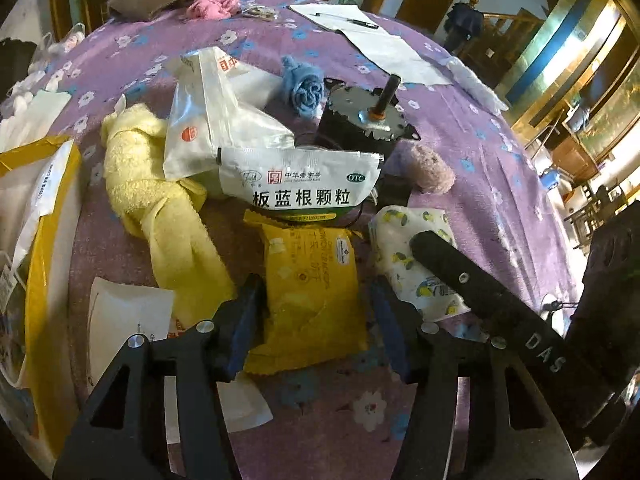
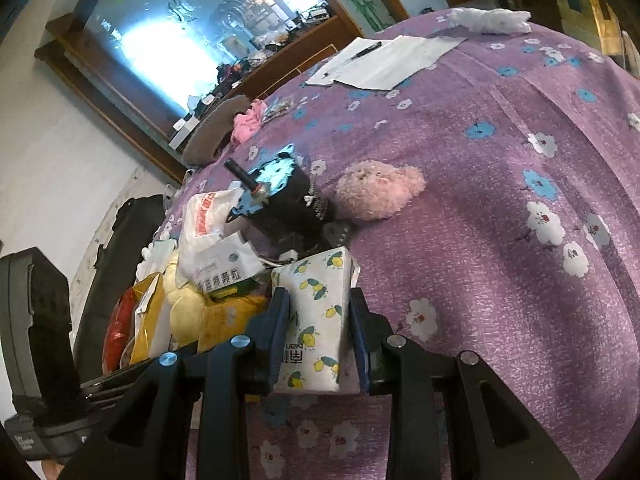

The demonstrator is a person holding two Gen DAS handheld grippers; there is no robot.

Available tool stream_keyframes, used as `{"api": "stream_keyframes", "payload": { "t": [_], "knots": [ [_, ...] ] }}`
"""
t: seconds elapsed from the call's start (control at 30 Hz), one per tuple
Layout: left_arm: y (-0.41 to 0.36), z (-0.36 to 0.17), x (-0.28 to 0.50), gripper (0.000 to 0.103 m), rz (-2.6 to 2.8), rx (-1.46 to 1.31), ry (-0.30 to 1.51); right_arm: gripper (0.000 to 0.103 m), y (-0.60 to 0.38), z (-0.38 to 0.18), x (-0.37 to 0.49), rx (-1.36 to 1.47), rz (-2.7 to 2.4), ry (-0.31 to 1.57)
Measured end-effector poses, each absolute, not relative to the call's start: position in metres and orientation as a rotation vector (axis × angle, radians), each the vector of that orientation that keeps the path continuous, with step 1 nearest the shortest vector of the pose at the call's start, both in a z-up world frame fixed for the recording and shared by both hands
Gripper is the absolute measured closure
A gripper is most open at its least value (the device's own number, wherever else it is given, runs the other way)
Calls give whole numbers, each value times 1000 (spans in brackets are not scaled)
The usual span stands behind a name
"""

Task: Organize soft objects
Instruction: 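Grasp the yellow cracker packet with left while right holds the tissue pack, then carry cracker packet and tissue pack into the tray and open both grippers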

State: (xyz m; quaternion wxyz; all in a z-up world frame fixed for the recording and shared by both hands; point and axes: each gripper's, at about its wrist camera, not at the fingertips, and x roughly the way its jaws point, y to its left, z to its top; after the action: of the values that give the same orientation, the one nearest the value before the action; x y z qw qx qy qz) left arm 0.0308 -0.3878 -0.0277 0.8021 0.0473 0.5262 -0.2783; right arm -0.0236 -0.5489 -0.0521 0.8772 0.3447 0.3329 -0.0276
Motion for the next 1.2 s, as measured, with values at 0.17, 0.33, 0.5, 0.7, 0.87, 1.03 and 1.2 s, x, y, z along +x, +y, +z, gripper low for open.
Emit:
{"api": "stream_keyframes", "payload": {
  "t": [0.17, 0.33, 0.5, 0.7, 0.87, 1.03, 1.2],
  "knots": [
    [-380, -30, 17, 58, -621, 110, 1121, 73, -548, -52, -23, 714, -57, 701],
    [-379, -37, 13, 60, -644, 125, 1123, 73, -544, -52, -20, 699, -54, 710],
    [-355, -33, 3, 63, -731, 13, 1176, 73, -546, -47, -26, 701, -49, 666],
    [-308, -21, -21, 63, -788, -96, 1204, 74, -547, -47, -29, 699, -73, 662],
    [-272, -2, -26, 63, -773, -159, 1159, 74, -530, -43, -49, 759, -85, 665],
    [-222, 34, -27, 63, -723, -214, 1052, 74, -480, -3, -65, 683, 23, 594],
    [-161, 60, -27, 62, -638, -280, 968, 74, -425, 26, -53, 614, 228, 566]
  ]
}}
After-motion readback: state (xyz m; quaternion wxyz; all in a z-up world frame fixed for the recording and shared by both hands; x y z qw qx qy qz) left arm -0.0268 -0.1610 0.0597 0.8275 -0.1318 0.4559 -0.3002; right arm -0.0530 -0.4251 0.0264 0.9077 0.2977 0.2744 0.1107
